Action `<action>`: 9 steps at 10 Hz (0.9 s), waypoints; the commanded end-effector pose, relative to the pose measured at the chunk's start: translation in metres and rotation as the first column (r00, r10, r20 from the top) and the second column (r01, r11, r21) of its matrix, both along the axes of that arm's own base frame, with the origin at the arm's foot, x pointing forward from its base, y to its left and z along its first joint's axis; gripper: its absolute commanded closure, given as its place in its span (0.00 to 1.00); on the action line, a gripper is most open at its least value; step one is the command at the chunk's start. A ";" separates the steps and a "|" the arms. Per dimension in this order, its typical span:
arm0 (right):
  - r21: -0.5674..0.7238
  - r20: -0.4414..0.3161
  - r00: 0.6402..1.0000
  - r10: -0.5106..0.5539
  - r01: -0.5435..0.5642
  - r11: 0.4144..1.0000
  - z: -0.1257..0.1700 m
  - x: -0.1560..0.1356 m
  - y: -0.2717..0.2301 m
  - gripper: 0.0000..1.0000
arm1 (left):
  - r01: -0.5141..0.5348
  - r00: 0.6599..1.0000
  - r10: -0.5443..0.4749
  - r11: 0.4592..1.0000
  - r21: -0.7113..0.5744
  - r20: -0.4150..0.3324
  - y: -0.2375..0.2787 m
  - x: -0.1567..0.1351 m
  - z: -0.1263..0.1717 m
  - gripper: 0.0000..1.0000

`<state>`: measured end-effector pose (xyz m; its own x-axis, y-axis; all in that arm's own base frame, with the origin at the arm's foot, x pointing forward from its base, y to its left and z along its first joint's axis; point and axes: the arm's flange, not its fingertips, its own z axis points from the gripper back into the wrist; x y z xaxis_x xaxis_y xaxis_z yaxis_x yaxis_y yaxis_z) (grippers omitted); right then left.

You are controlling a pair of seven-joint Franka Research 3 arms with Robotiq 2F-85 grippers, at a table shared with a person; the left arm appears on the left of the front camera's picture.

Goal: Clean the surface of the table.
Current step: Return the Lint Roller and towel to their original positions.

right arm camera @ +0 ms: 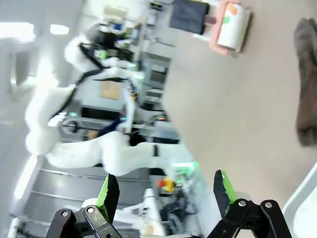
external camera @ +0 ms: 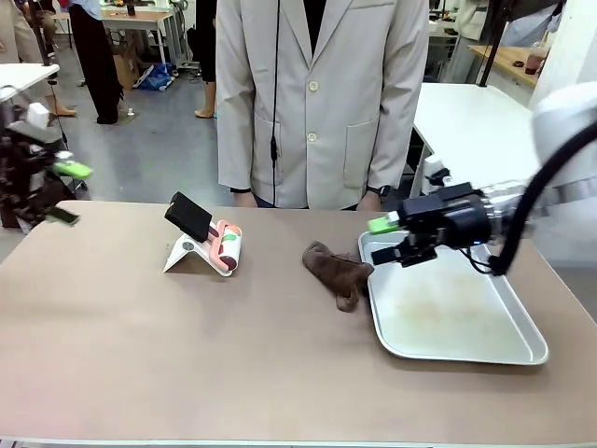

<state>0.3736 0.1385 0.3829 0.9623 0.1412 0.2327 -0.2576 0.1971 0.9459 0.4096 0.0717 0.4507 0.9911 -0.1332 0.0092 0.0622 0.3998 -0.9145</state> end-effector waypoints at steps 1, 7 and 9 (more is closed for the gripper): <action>0.093 -0.133 0.988 -0.072 0.085 0.992 0.013 -0.018 -0.046 0.00 | 0.040 0.999 -0.043 0.991 -0.131 -0.021 0.037 -0.022 -0.013 0.00; 0.102 -0.196 0.949 -0.246 0.269 0.958 0.018 -0.047 -0.169 0.00 | -0.144 0.987 0.162 0.906 -0.398 0.011 0.102 -0.070 -0.044 0.00; 0.038 -0.194 0.947 -0.254 0.266 0.963 0.013 -0.047 -0.183 0.00 | -0.146 0.986 0.167 0.900 -0.412 0.016 0.102 -0.067 -0.044 0.00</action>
